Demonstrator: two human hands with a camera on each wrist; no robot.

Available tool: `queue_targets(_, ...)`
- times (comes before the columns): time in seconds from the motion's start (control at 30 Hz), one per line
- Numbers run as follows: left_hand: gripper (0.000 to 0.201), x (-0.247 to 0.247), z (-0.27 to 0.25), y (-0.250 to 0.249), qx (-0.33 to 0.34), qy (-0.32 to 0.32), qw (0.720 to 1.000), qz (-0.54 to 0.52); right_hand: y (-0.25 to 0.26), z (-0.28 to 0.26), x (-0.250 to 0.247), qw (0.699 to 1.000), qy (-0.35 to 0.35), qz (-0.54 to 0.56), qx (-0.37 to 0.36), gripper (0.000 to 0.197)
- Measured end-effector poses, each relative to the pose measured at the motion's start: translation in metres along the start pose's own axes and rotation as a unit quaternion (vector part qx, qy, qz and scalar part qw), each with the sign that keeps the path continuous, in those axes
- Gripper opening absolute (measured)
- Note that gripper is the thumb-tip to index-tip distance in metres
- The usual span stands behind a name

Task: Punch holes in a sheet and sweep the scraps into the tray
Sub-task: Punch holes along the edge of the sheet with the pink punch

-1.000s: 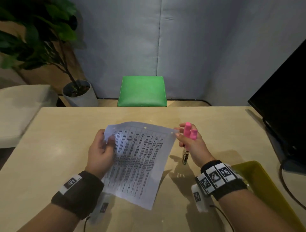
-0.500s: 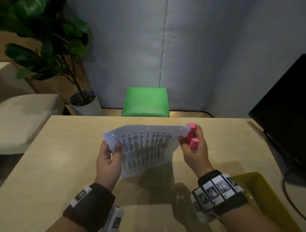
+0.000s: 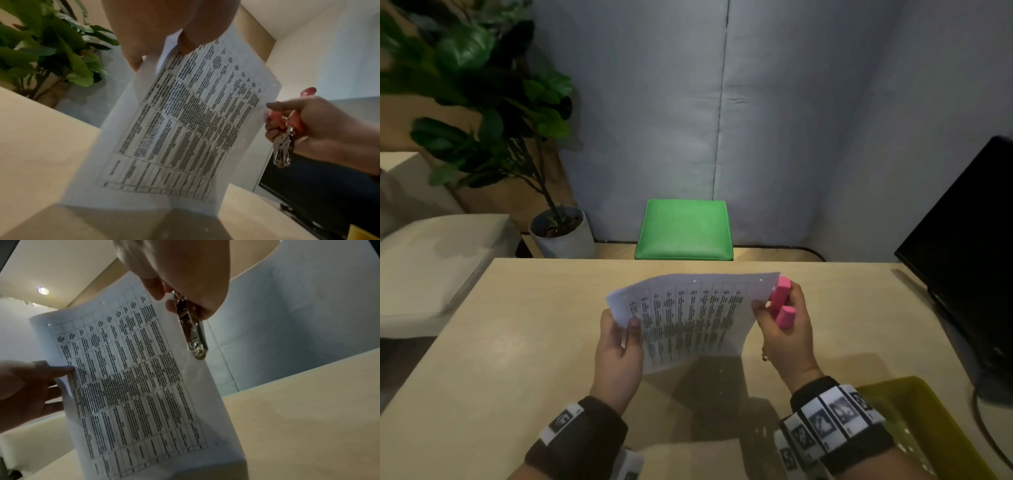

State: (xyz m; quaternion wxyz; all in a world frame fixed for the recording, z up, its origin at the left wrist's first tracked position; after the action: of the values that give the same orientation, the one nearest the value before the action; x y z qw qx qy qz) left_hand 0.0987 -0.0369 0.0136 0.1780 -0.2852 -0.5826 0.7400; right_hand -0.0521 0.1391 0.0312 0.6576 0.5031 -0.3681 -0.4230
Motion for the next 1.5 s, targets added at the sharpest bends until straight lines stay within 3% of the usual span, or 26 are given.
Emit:
queue_targets(0.23,0.015,0.007,0.004,0.006,-0.018,0.036,0.999,0.033,-0.007,0.000,-0.001,0.998,-0.019,0.000,0.053,0.029)
queue_targets(0.5,0.028,0.007,0.010,0.025,-0.055,0.050,0.996,0.054,-0.013,0.005,-0.001,0.993,-0.014,-0.010,0.114,0.028)
queue_targets(0.67,0.012,0.002,0.015,0.009,-0.049,0.070,0.996,0.040,-0.005,0.009,0.001,0.992,-0.006,0.021,0.127,0.024)
queue_targets(0.77,0.021,-0.011,0.012,0.021,-0.086,0.103,0.990,0.043,0.000,0.016,0.004,0.991,-0.019,0.035,0.129,0.024)
queue_targets(0.87,0.011,-0.025,0.000,0.040,-0.114,0.131,0.980,0.096,0.000,0.022,0.009,0.988,-0.030,0.039,0.145,0.023)
queue_targets(1.0,0.007,-0.045,-0.003,0.040,-0.110,0.069,0.986,0.108,-0.008,0.028,0.027,0.968,0.064,0.054,0.238,0.023)
queue_targets(1.17,0.011,-0.085,0.015,0.036,-0.131,-0.012,0.985,0.113,-0.016,0.011,0.062,0.925,0.224,-0.044,0.305,0.019)
queue_targets(1.33,0.022,-0.136,0.030,0.045,-0.161,-0.090,0.977,0.108,-0.027,-0.003,0.121,0.912,0.258,-0.073,0.309,0.022)
queue_targets(1.5,0.023,-0.175,0.040,0.063,-0.191,-0.109,0.967,0.132,-0.045,-0.011,0.176,0.899,0.266,-0.106,0.332,0.018)
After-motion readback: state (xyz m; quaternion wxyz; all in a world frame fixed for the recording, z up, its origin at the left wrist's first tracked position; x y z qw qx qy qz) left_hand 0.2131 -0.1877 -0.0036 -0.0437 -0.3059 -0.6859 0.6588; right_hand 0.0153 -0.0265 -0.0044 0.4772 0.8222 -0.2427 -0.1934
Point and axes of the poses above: each hand's wrist, its own z-axis towards the middle knuckle, its own x-axis out of the palm, y = z × x, the point moved 1 cm from there along z, towards the middle knuckle, and after that the axes turned 8 degrees about z, right-handed, at the moved point
